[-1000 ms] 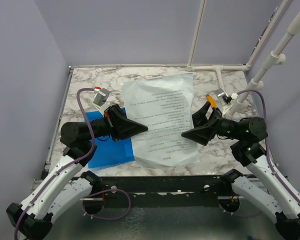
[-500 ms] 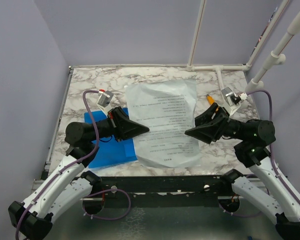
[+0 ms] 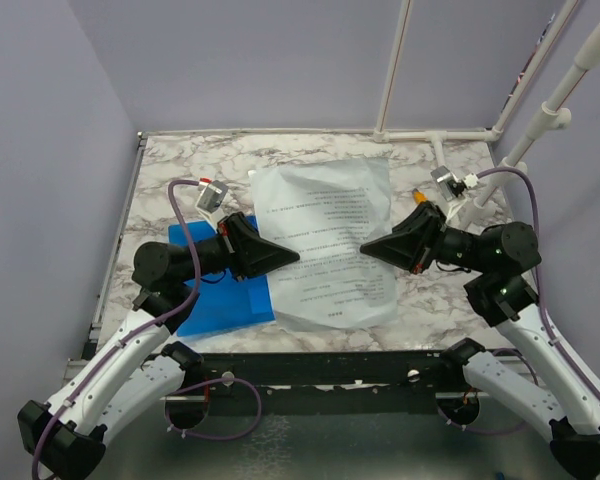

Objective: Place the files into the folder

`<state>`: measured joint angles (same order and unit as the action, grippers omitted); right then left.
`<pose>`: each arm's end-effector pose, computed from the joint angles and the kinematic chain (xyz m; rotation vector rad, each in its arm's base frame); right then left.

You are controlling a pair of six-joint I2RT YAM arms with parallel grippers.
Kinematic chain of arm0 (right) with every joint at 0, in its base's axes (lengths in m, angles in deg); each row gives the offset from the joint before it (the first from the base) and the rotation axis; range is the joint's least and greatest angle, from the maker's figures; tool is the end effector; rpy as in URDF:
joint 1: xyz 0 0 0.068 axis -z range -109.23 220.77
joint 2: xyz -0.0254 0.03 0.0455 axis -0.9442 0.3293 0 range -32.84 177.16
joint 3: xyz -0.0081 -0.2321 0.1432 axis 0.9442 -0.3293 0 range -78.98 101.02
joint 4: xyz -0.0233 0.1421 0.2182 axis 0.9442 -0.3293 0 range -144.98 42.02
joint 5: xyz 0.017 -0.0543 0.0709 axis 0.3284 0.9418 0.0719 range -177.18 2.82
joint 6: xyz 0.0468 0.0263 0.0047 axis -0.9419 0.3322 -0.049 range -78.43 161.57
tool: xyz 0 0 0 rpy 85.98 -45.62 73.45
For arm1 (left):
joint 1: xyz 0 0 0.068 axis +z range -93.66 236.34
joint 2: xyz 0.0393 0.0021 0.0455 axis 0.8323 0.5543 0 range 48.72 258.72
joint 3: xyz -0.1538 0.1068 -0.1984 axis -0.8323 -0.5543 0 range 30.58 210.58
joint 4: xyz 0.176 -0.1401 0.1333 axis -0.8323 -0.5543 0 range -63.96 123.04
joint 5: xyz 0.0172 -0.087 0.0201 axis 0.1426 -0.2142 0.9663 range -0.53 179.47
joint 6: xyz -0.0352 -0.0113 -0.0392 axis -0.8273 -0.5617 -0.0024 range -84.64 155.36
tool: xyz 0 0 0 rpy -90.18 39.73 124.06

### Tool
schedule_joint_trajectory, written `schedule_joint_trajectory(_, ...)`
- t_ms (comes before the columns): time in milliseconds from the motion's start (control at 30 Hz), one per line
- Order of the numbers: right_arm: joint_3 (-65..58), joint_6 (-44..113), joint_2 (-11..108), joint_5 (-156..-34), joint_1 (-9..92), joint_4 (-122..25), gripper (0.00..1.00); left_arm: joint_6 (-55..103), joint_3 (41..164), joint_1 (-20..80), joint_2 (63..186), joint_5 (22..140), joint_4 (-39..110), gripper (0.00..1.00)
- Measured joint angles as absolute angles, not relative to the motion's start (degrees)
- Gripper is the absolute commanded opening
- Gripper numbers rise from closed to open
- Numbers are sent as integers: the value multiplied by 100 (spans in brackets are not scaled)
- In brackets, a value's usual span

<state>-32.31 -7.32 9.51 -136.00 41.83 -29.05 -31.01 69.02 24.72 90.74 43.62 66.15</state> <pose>0.1219 0.0980 0.4081 -0.6262 1.3682 1.6193 0.1213 -0.1046 0.3835 0.4677 1.3910 -1.8672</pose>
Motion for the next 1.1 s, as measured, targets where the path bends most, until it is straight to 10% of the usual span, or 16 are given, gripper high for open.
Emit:
schedule_joint_trajectory(333, -3145, -386, 1047, -13397, 4183, -3475, 25, -2945, 6893, 2472, 9148, 4371, 6501, 0)
schedule_joint_trajectory(500, -3147, -362, 1163, -13390, 4185, -3477, 1, -2860, 6828, 2472, 9200, 4373, 6435, 0)
schedule_joint_trajectory(733, -3147, -244, 1182, -13324, 4183, -3541, 1, -2683, 6828, 2472, 9224, 4410, 6291, 0)
schedule_joint_trajectory(933, -3134, 3, 1165, -12907, 4183, -4045, 0, -2209, 6849, 2472, 9286, 4718, 5607, 49)
schedule_joint_trajectory(1100, -2933, 217, 1259, -12481, 4183, -4612, 1, -1697, 6904, 2472, 9404, 5217, 4683, 68)
